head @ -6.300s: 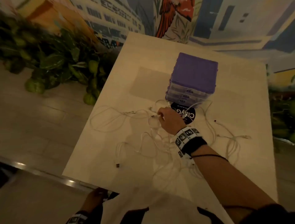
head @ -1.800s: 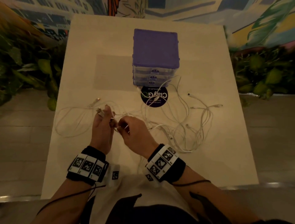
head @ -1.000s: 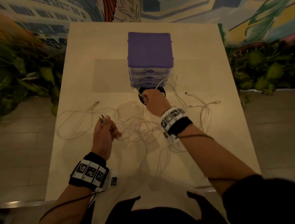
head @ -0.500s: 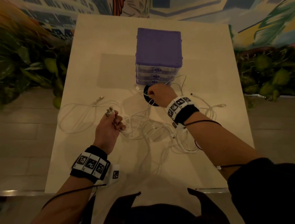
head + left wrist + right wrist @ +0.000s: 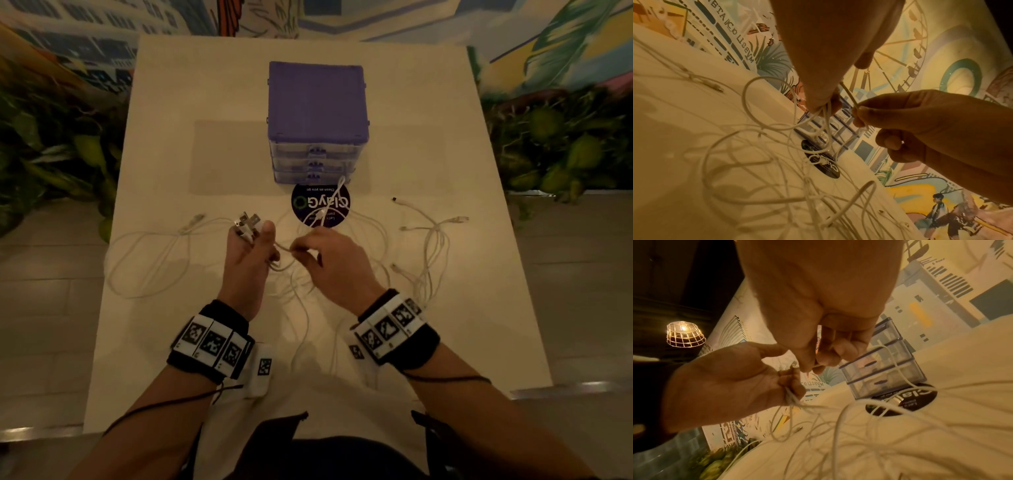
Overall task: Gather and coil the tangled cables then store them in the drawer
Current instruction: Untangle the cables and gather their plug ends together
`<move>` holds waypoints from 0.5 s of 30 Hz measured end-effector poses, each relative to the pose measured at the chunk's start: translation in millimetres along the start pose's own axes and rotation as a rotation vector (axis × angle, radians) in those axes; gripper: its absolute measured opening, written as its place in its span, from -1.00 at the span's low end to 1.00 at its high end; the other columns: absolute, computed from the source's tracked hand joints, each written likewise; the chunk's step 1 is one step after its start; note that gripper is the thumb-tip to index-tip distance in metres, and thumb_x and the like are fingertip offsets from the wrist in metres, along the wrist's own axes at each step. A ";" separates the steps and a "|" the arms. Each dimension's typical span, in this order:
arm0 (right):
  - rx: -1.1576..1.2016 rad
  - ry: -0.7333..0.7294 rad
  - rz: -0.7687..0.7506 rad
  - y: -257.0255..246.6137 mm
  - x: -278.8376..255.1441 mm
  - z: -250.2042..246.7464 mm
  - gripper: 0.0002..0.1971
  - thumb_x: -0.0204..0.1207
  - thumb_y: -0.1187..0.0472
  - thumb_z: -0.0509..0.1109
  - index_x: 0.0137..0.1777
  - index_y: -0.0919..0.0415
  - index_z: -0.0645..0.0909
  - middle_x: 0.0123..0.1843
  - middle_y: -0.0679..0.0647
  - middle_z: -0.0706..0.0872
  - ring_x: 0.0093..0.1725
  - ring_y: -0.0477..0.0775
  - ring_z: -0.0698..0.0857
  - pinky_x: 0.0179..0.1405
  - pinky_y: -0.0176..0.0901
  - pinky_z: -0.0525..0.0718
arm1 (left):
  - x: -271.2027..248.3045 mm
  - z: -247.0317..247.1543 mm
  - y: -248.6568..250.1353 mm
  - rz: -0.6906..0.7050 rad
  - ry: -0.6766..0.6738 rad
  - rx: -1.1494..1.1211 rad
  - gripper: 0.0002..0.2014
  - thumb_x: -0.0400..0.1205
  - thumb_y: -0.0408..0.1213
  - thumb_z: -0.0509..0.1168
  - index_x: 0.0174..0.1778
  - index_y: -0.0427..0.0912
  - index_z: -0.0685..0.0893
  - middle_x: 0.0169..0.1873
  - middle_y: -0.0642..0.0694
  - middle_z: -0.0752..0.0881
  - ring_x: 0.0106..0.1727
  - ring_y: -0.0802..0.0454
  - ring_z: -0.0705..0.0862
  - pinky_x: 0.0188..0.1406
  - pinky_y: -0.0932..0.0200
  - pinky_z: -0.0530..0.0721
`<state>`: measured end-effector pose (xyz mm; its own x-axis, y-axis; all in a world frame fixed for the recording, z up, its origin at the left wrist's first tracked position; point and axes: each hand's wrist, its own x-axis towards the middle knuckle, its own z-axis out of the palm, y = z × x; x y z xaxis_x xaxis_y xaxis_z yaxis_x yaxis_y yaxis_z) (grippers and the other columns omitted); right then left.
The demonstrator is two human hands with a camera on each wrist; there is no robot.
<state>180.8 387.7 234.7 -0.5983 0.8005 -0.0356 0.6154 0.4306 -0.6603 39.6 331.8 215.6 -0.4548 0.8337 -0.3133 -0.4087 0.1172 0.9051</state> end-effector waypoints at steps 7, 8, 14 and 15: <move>0.114 0.044 -0.022 -18.5 -19.1 21.1 -0.82 0.61 0.12 0.36 0.12 0.05 0.73 -0.08 0.02 0.73 -0.29 -0.04 0.59 -0.41 -0.12 0.57 | -3.6 5.1 -1.2 -0.039 0.051 0.078 -0.79 0.74 -0.18 0.17 -0.21 -0.11 0.43 -0.40 -0.01 0.43 -0.39 0.15 0.41 -0.32 0.20 0.45; 0.124 0.049 -0.028 -21.6 -21.2 22.8 -0.82 0.60 0.14 0.36 0.13 0.06 0.73 -0.08 0.03 0.74 -0.27 0.02 0.63 -0.41 -0.12 0.57 | -4.6 5.1 -1.7 -0.035 0.045 0.091 -0.77 0.74 -0.18 0.16 -0.23 -0.11 0.43 -0.41 -0.01 0.42 -0.39 0.15 0.40 -0.32 0.20 0.43; 0.066 0.022 -0.083 -29.7 -57.5 25.2 -0.67 0.53 0.21 0.43 0.29 0.13 0.61 0.29 0.08 0.64 -0.09 0.06 0.71 -0.27 -0.16 0.66 | -5.5 -3.2 -0.1 -0.042 0.074 -0.030 -0.76 0.78 -0.24 0.08 -0.24 -0.08 0.41 -0.46 0.06 0.43 -0.46 0.18 0.40 -0.35 0.26 0.51; 0.066 -0.001 -0.097 -27.1 -69.1 22.7 -0.73 0.55 0.18 0.41 0.23 0.13 0.62 0.26 0.07 0.64 -0.11 0.02 0.69 -0.30 -0.19 0.64 | -4.1 -7.6 0.2 -0.040 0.068 -0.041 -0.75 0.78 -0.23 0.08 -0.25 -0.07 0.40 -0.48 0.09 0.43 -0.46 0.17 0.38 -0.33 0.24 0.50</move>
<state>193.8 311.3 237.9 -0.6539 0.7560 0.0299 0.5193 0.4772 -0.7090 35.4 324.4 214.9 -0.4894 0.7904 -0.3685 -0.4585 0.1262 0.8797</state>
